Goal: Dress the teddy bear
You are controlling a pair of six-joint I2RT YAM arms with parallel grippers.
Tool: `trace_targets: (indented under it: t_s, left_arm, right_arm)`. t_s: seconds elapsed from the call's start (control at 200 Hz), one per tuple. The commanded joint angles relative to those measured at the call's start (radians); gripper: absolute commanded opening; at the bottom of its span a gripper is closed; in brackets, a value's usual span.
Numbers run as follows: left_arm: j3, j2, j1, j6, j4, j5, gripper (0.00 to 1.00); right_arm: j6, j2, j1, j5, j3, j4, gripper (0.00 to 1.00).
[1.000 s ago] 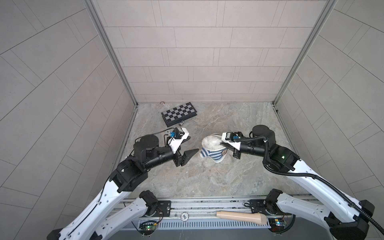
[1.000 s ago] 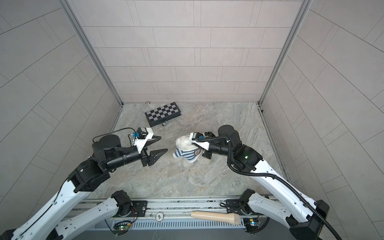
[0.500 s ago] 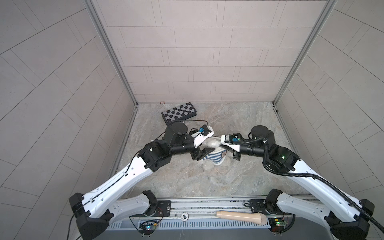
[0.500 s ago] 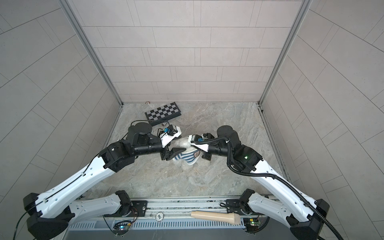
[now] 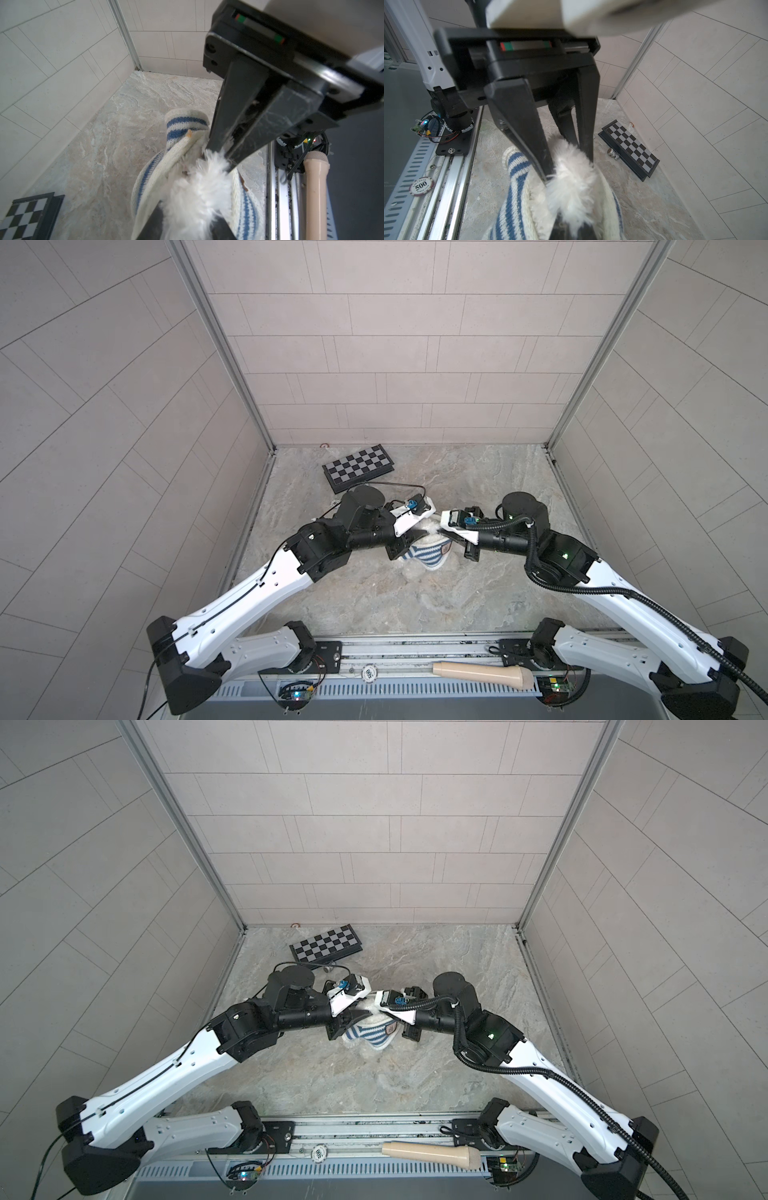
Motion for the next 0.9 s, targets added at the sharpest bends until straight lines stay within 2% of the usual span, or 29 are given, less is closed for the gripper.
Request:
trace_targets:
  t_s: [0.0, 0.12, 0.165, 0.335, 0.441, 0.586, 0.771, 0.831, 0.896]
  left_arm:
    - [-0.028, -0.006, -0.014, 0.017, 0.029, -0.060, 0.17]
    - [-0.078, -0.055, -0.015, 0.007, 0.099, -0.123, 0.01]
    - [-0.096, -0.075, -0.014, 0.007, 0.126, -0.147, 0.00]
    - [-0.128, -0.113, -0.014, 0.021, 0.185, -0.184, 0.00]
    - [-0.145, -0.125, -0.015, 0.023, 0.221, -0.192, 0.00]
    - [-0.169, -0.143, -0.014, 0.011, 0.254, -0.196, 0.00]
    - [-0.207, -0.177, -0.015, -0.006, 0.273, -0.203, 0.00]
    - [-0.218, -0.187, -0.014, -0.009, 0.276, -0.205, 0.00]
    - [-0.227, -0.194, -0.014, -0.012, 0.276, -0.204, 0.00]
  right_arm:
    - [0.005, -0.030, 0.019, -0.006, -0.009, 0.084, 0.00]
    - [0.027, -0.038, 0.032, 0.026, -0.022, 0.103, 0.00]
    - [0.049, -0.046, 0.035, 0.035, -0.033, 0.120, 0.02]
    - [0.200, -0.119, 0.034, 0.110, -0.116, 0.198, 0.39]
    - [0.332, -0.154, 0.017, 0.168, -0.142, 0.200, 0.50]
    - [0.534, -0.196, -0.064, 0.170, -0.206, 0.221, 0.51]
    - [0.843, -0.218, -0.261, 0.080, -0.260, 0.236, 0.49]
    - [0.902, -0.205, -0.304, 0.028, -0.266, 0.236, 0.48]
    - [0.944, -0.182, -0.307, -0.004, -0.263, 0.236, 0.47]
